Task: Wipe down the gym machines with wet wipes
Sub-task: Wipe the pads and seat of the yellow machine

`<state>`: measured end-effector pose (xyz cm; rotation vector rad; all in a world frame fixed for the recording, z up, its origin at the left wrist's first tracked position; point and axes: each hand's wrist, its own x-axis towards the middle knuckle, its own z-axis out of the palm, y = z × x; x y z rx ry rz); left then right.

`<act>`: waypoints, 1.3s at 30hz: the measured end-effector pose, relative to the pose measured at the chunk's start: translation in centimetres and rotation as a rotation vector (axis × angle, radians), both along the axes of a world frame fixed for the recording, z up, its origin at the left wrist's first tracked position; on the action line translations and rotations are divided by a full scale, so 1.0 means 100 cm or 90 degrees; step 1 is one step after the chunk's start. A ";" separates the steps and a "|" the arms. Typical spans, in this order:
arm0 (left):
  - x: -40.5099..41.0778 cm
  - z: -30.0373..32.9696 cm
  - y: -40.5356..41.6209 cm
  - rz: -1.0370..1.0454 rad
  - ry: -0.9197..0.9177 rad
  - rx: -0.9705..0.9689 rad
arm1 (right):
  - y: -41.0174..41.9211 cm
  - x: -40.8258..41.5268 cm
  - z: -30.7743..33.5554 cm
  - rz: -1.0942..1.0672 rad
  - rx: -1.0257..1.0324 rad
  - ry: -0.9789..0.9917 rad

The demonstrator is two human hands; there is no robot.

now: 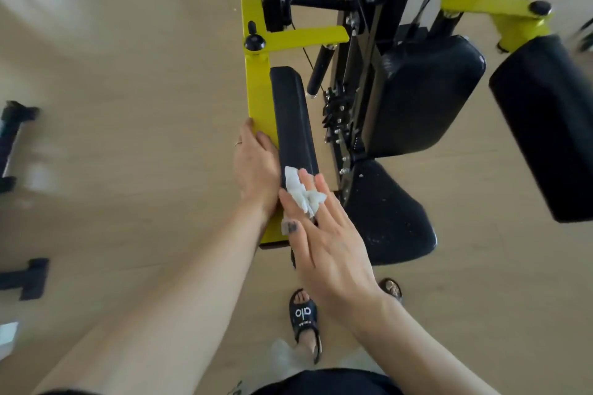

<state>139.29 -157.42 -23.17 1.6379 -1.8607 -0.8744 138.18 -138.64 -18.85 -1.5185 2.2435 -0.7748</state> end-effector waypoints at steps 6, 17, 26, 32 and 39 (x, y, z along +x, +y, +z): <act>-0.001 0.003 0.002 0.008 -0.034 -0.004 | 0.038 0.018 0.001 0.046 0.019 0.066; -0.001 0.001 -0.001 0.001 -0.016 0.008 | 0.023 0.017 -0.007 -0.033 0.003 -0.027; 0.000 -0.001 -0.003 -0.003 -0.022 -0.010 | -0.019 -0.015 0.003 -0.128 0.004 -0.265; -0.003 0.003 -0.001 0.030 -0.032 0.016 | 0.010 0.012 0.004 -0.175 -0.008 -0.331; -0.012 0.022 0.002 0.020 0.043 -0.035 | 0.019 0.008 0.000 -0.253 -0.042 -0.594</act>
